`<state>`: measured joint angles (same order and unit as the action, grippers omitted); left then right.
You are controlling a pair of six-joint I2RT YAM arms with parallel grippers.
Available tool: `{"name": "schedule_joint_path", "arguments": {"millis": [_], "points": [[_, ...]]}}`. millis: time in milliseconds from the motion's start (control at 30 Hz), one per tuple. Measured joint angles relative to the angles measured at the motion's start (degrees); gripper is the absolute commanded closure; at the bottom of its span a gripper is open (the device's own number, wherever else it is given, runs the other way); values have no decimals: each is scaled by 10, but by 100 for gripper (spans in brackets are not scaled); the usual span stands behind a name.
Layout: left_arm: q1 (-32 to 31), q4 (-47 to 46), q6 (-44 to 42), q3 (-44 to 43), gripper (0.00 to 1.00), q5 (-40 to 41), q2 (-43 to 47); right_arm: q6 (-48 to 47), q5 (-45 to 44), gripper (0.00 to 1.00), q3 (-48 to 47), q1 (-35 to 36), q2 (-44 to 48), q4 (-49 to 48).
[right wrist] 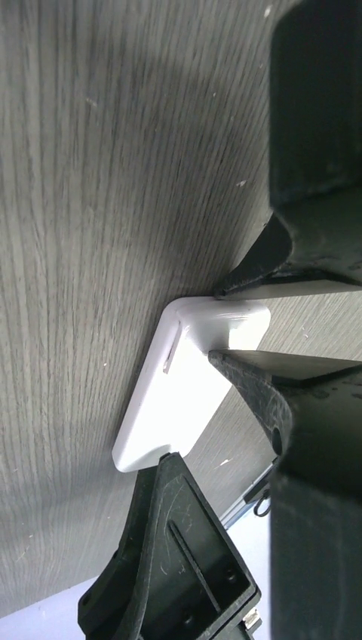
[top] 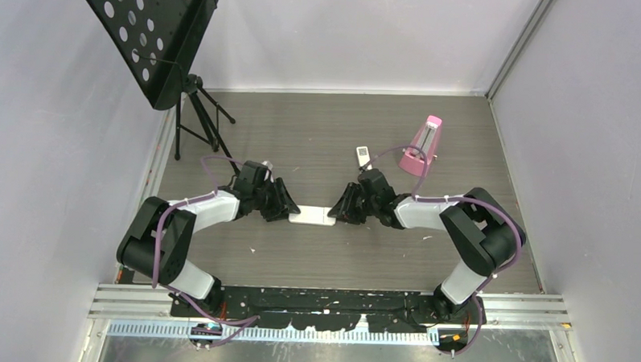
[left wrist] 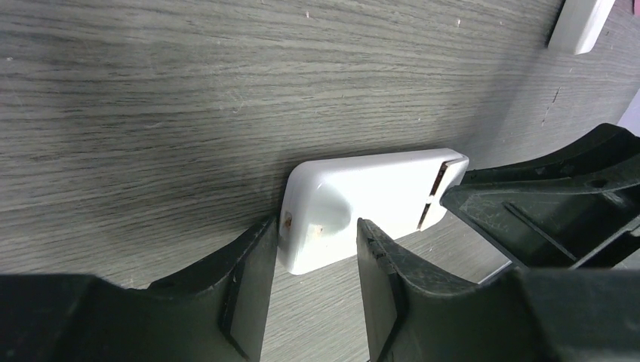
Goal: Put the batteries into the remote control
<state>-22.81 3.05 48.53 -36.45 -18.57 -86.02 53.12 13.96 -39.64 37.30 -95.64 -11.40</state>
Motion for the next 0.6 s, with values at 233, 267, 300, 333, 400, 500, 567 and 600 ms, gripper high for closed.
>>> {"name": "schedule_joint_path", "arguments": {"millis": [233, 267, 300, 333, 400, 500, 567, 600], "points": [[1, 0, 0, 0, 54, -1, -1, 13, -17, 85, 0, 0, 0, 8], [1, 0, 1, 0, 54, -1, -1, 15, -17, 86, 1, 0, 0, 8], [1, 0, 1, 0, 54, -1, -1, 17, -19, 86, 1, 0, 1, 9], [1, 0, 1, 0, 54, 0, -1, 19, -19, 86, 2, 0, 3, 9], [1, 0, 2, 0, 54, 0, -1, 23, -22, 86, 5, 0, 5, 7], [1, 0, 3, 0, 55, 1, -1, 26, -29, 87, 19, 3, 16, -5], [1, 0, 4, 0, 54, 1, -1, 25, -32, 87, 31, 4, 22, -18], [1, 0, 4, 0, 54, 1, -1, 25, -33, 87, 36, 5, 25, -24]]}}
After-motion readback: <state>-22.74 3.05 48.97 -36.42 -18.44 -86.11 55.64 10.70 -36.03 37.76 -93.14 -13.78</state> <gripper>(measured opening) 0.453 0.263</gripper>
